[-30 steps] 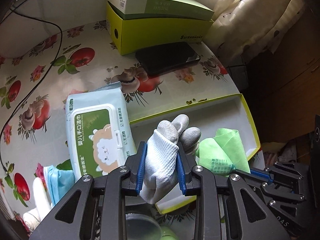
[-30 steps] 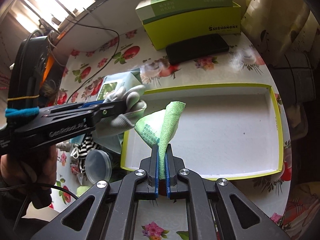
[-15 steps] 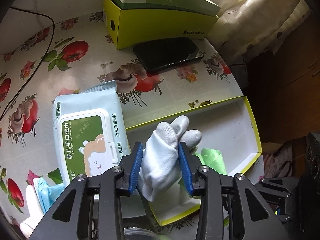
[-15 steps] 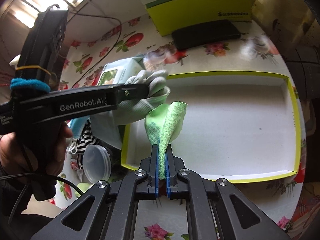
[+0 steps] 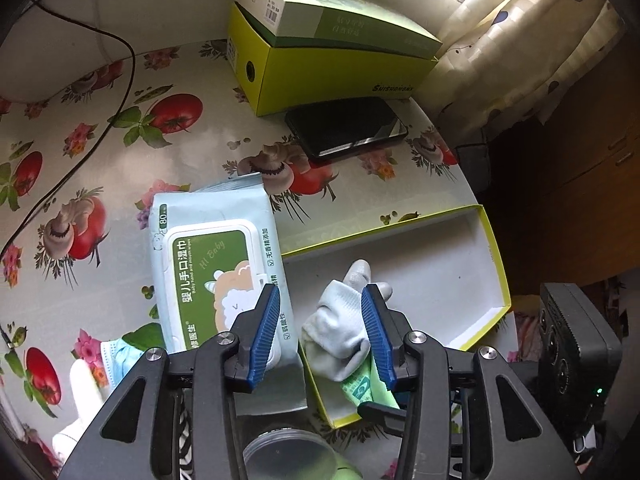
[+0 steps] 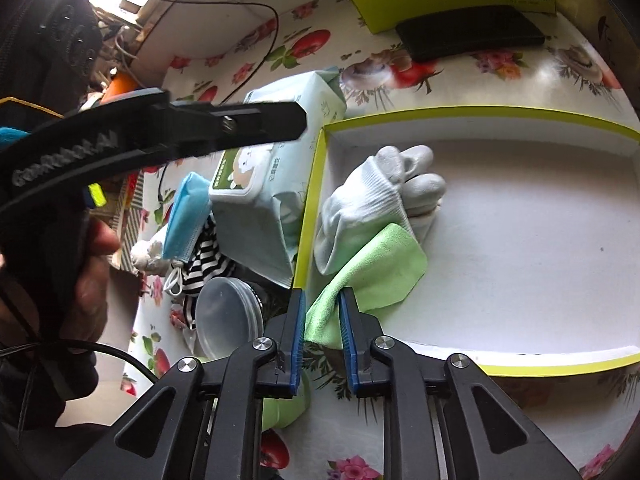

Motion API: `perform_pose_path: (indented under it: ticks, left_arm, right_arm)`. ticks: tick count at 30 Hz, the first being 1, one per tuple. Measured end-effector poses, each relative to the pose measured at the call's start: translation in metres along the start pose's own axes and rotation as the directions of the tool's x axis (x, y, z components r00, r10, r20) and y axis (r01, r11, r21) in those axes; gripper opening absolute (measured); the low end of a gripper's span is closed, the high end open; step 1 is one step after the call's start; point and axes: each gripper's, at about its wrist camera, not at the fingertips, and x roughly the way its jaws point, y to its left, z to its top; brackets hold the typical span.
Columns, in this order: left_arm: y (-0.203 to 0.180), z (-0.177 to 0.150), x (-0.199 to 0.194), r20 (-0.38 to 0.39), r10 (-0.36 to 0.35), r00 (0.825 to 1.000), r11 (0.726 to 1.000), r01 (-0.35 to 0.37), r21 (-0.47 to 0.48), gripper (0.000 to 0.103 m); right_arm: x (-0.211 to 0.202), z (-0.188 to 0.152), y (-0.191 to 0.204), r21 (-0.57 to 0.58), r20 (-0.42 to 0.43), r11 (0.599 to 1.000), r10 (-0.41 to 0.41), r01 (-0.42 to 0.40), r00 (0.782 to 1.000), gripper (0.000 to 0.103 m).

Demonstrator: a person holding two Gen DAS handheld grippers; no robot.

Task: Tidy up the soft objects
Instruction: 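Open the left tool over the tray while the right tool releases the green cloth beside it, then move both tools back over the pile of soft items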

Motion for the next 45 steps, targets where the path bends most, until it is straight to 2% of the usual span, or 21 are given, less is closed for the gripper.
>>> perform_pose_path:
  ticks: [2,5,8,12,15,22,28,33,45]
  left_arm:
    - [0.001,-0.003,-0.008,0.012,0.002,1.0,1.0,-0.002,0.0,0.044]
    - [0.005,-0.009,-0.019,0.029,0.006,1.0,1.0,-0.006,-0.01,0.044]
    - [0.012,-0.017,-0.032,0.045,0.011,0.999,1.0,-0.009,-0.03,0.044]
    - [0.023,-0.03,-0.048,0.061,0.032,0.998,0.998,-0.028,-0.051,0.044]
    - [0.032,-0.038,-0.058,0.073,0.046,0.996,0.997,-0.041,-0.069,0.044]
    - [0.04,-0.056,-0.08,0.107,0.059,0.992,0.995,-0.049,-0.092,0.044]
    - [0.043,-0.078,-0.093,0.117,0.067,0.991,0.994,-0.056,-0.093,0.044]
    - [0.047,-0.1,-0.101,0.12,0.081,0.99,0.994,-0.071,-0.087,0.044]
    - [0.063,-0.132,-0.121,0.151,0.129,0.98,0.985,-0.11,-0.131,0.044]
  right_arm:
    - [0.0,0.0,0.003,-0.004,0.004,1.0,0.017,-0.017,1.0,0.033]
    - [0.004,0.001,0.005,-0.019,-0.004,0.999,0.038,-0.038,0.999,0.04]
    - [0.016,0.006,0.004,-0.022,-0.009,0.999,0.031,-0.032,0.999,0.04]
    - [0.014,0.015,0.015,-0.056,0.035,0.997,0.064,-0.062,0.997,0.04]
    - [0.013,0.014,0.021,-0.07,0.022,0.996,0.053,-0.051,0.998,0.04]
    - [-0.011,-0.006,0.029,-0.082,0.025,0.997,0.008,-0.005,1.0,0.041]
    - [-0.042,-0.02,0.033,-0.063,0.078,0.998,-0.025,0.03,0.997,0.041]
    - [-0.061,-0.03,0.05,-0.106,0.108,0.993,-0.04,0.051,0.993,0.041]
    - [-0.063,-0.047,0.103,-0.216,0.098,0.974,-0.052,0.072,0.994,0.042]
